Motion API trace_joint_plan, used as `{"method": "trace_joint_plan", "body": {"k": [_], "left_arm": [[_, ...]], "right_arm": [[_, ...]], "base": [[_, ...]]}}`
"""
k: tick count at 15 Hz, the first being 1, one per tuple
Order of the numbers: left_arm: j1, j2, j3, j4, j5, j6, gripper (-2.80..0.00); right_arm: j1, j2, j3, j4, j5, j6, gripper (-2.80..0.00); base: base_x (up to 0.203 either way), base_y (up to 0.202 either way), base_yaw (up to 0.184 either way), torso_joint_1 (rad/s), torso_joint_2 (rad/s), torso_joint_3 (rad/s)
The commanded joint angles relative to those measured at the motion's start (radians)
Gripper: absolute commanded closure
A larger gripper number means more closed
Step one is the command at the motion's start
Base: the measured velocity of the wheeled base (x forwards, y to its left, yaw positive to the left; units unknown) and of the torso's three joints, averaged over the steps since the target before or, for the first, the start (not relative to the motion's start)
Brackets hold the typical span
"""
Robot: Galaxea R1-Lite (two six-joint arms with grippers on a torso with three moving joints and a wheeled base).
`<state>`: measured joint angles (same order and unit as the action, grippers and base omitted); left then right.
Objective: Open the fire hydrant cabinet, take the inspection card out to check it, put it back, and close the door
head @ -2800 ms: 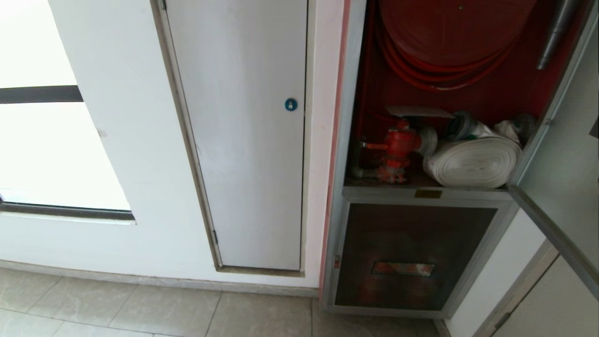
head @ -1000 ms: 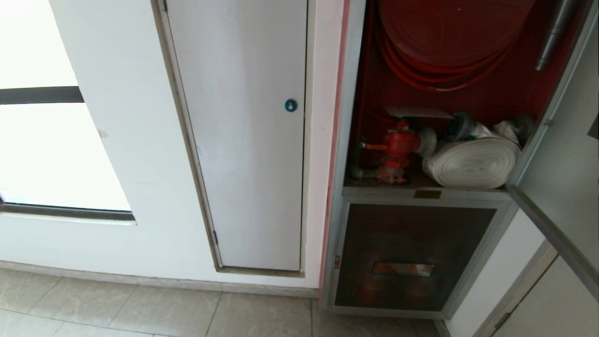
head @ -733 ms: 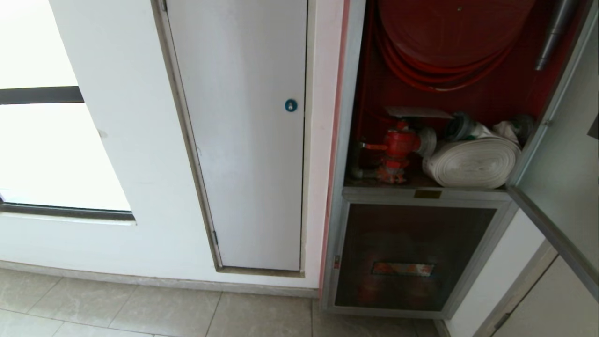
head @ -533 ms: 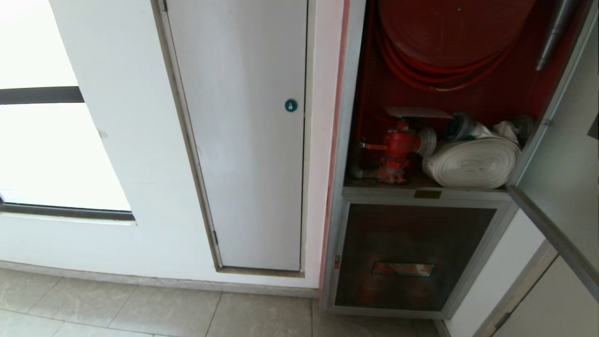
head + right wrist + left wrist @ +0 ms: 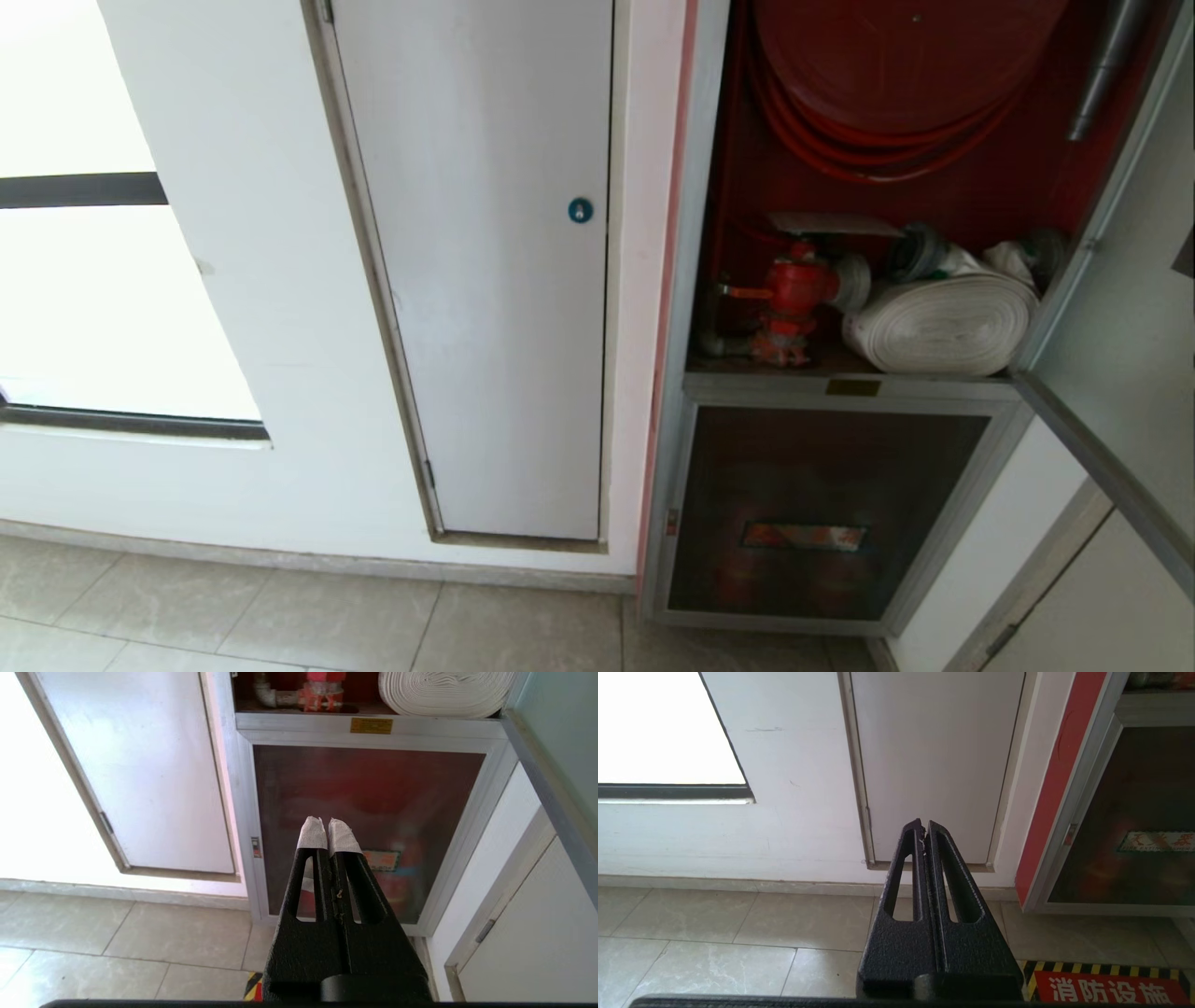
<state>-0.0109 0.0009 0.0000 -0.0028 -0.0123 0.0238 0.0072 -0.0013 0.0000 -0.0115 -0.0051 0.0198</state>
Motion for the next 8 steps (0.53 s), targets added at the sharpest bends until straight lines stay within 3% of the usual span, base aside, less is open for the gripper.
{"method": "trace_joint_plan", "body": {"k": [1,8], "left_arm": [[0.000,0.001,0.006,0.000,-0.001,-0.001,0.00],[0.000,0.001,0.006,0.000,0.000,0.001,0.00]], "right_arm": [[0.000,0.001,0.002,-0.001,0.001,0.003,0.00],[0.000,0.001,0.003,-0.001,-0.001,0.005,0.00]], "base": [[0.000,0.000,0.000,0.000,0.00,0.000],[0.000,0.000,0.000,0.000,0.00,0.000]]}}
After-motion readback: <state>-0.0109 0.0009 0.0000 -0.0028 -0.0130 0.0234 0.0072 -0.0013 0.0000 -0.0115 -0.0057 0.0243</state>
